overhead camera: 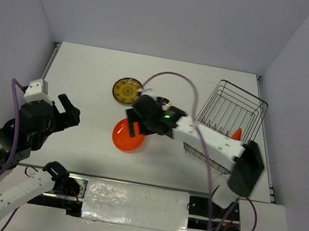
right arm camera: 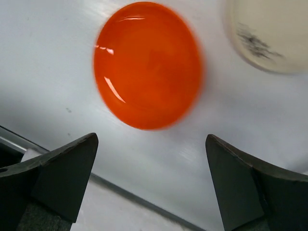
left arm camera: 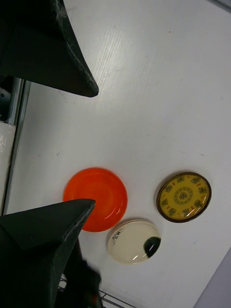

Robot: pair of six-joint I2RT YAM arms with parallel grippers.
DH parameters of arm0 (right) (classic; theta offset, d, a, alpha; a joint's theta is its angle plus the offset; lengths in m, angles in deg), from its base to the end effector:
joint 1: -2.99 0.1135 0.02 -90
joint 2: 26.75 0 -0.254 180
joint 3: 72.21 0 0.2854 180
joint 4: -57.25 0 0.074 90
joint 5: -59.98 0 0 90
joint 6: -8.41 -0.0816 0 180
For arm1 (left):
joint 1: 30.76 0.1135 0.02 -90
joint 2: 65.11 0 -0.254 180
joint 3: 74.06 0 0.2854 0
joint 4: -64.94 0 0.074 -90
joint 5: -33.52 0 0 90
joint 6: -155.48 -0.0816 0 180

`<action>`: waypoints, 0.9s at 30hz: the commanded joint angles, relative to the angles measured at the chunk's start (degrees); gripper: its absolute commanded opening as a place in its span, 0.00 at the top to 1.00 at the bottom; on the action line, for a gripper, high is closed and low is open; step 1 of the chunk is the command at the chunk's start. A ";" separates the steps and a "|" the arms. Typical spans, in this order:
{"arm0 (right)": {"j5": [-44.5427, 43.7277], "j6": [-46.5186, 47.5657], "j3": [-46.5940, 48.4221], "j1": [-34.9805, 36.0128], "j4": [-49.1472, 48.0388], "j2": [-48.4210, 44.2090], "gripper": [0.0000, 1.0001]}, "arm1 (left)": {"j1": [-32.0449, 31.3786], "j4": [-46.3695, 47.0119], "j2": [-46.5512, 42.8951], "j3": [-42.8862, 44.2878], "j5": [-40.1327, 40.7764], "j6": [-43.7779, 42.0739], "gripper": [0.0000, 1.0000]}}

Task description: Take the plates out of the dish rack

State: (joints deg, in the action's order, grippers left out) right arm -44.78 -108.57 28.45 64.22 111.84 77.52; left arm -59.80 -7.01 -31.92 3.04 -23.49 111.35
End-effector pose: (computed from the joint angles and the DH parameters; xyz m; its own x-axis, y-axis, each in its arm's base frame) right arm 0.2339 0.3827 0.2117 -0.7198 -0.3994 -0.5678 -0.5122 0.8576 0.0461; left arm 0.1429 -0.0285 0.3835 -0.2768 -0.5349 -0.7983 -0.3040 0.8368 -0.4553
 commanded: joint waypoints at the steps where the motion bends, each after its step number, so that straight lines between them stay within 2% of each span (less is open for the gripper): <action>1: -4.21 -7.02 -12.11 -8.91 -4.83 -23.45 0.00 | -0.14 5.92 -0.50 -4.12 -4.48 -5.07 0.01; 2: -5.09 -8.86 -20.16 -11.37 -5.54 -27.93 0.00 | -0.14 7.41 0.20 -5.45 -6.95 -6.91 0.00; 3: -6.93 -9.31 -23.72 -17.23 -5.54 -36.59 0.00 | -0.14 9.60 0.90 -6.51 -10.37 -7.54 0.00; 4: -7.81 -10.19 -29.85 -20.68 -4.50 -40.51 0.00 | -0.14 9.80 2.30 -8.18 -11.54 -7.98 0.01; 5: -8.17 -10.20 -32.43 -24.46 -3.88 -44.20 0.00 | -0.14 9.98 3.01 -8.89 -11.55 -8.16 0.01; 6: -9.57 -10.20 -34.46 -31.19 -3.00 -51.03 0.00 | -0.14 10.67 3.63 -9.94 -11.81 -8.42 0.01; 9: -12.57 -8.81 -42.10 -41.58 -1.41 -62.73 0.03 | -0.14 12.78 5.57 -10.65 -14.26 -10.44 0.01; 11: -10.03 -6.69 -43.70 -46.35 -2.73 -66.02 0.05 | -0.05 14.28 6.36 -11.53 -17.43 -11.94 0.00; 14: -7.39 -1.69 -44.06 -55.75 -2.29 -63.51 0.11 | -0.05 14.72 6.89 -12.41 -18.75 -12.20 0.00; 18: -1.51 2.81 -45.11 -62.79 -4.92 -57.17 0.18 | -0.05 15.34 5.40 -13.11 -19.28 -12.20 0.00; 19: -1.23 3.33 -45.55 -63.42 -5.62 -56.38 0.20 | -0.14 15.51 5.22 -13.20 -19.46 -12.20 0.01; 22: -0.79 5.01 -45.47 -65.36 -7.47 -53.91 0.38 | -0.23 15.51 5.48 -13.29 -19.89 -12.47 0.01; 25: 0.26 5.53 -45.20 -65.80 -8.61 -53.03 0.49 | -0.14 15.87 6.44 -13.29 -20.69 -12.91 0.00; 27: 0.70 5.45 -45.20 -65.71 -8.88 -53.11 0.52 | -0.14 15.87 6.89 -13.29 -20.86 -13.00 0.00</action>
State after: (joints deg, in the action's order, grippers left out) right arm -45.46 -104.90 -17.42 -1.15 106.70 24.82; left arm -59.80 6.56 -25.64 -9.85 -42.98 99.90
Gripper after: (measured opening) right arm 0.489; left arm 0.995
